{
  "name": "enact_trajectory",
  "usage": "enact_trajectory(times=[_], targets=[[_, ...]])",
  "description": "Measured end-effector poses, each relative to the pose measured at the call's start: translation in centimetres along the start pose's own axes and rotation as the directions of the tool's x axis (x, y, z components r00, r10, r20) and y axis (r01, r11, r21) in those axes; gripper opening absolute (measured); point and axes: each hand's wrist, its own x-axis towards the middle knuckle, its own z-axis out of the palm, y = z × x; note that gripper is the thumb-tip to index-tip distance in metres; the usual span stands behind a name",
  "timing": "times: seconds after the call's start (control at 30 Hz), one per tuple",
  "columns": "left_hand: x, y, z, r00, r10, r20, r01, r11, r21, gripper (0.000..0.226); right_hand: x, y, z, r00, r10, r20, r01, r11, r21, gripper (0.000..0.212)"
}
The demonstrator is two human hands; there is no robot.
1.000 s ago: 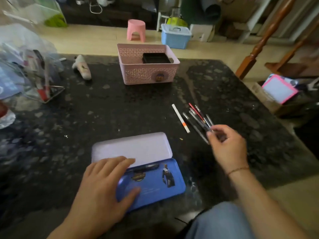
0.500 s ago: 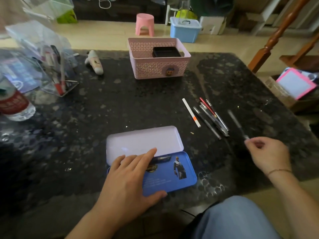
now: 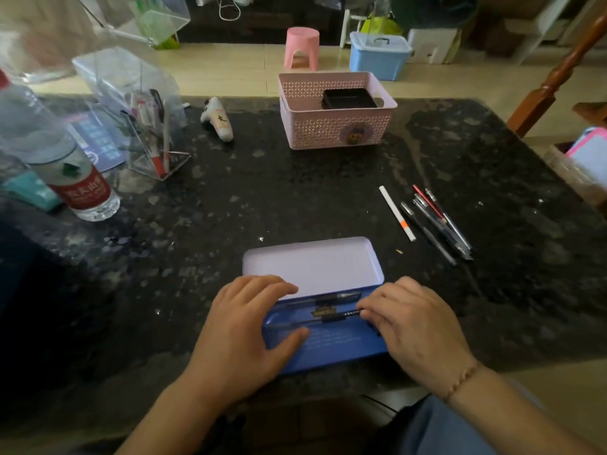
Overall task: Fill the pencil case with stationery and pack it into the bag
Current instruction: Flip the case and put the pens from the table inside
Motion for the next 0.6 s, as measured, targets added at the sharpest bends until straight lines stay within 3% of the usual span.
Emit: enact_trajectory(times=[0.1, 0.17, 0.27, 0.33, 0.4, 0.5, 0.57, 0.6], targets=[[-0.1, -0.4, 0.2, 1.000, 0.024, -0.002, -0.024, 1.000, -0.003, 0.036, 0.4, -0.1, 0.2, 0.999, 0.028, -0.026, -0.026, 0.998, 0.063, 0.027], [-0.1, -0.5, 0.2, 0.999, 0.043, -0.027, -0.043, 0.999, -0.010, 0.023, 0.4, -0.8, -0.6, 0.990, 0.091, -0.104, -0.064, 0.970, 0.235, 0.027], [0.1, 0.1, 0.1, 0.993, 0.071, -0.097, -0.075, 0.996, -0.040, 0.019, 0.7, -3.5, -2.8, 0.951, 0.244, -0.189, -0.085, 0.794, 0.602, 0.022], [0.1, 0.8, 0.1, 0.988, 0.101, -0.116, -0.110, 0.991, -0.072, 0.018, 1.3, -6.0, -3.7, 0.953, 0.198, -0.229, 0.006, 0.745, 0.667, 0.019], [0.0, 1.0, 0.0, 0.989, 0.122, -0.078, -0.129, 0.988, -0.087, 0.018, 2.0, -8.0, -3.5, 0.959, -0.017, -0.283, 0.172, 0.829, 0.533, 0.021], [-0.2, 0.3, -0.3, 0.998, 0.060, 0.024, -0.061, 0.998, 0.033, 0.019, 2.1, -9.5, -1.2, 0.894, -0.364, -0.262, 0.406, 0.905, 0.127, 0.028], [-0.1, -0.7, -0.6, 1.000, 0.000, -0.027, 0.002, 0.999, 0.054, 0.016, 1.9, -10.2, 0.6, 0.904, -0.371, -0.215, 0.387, 0.921, 0.041, 0.031], [-0.1, -1.2, -0.8, 0.995, -0.042, -0.093, 0.045, 0.998, 0.037, 0.026, 1.9, -10.3, 1.4, 0.917, -0.338, -0.210, 0.351, 0.936, 0.029, 0.032]])
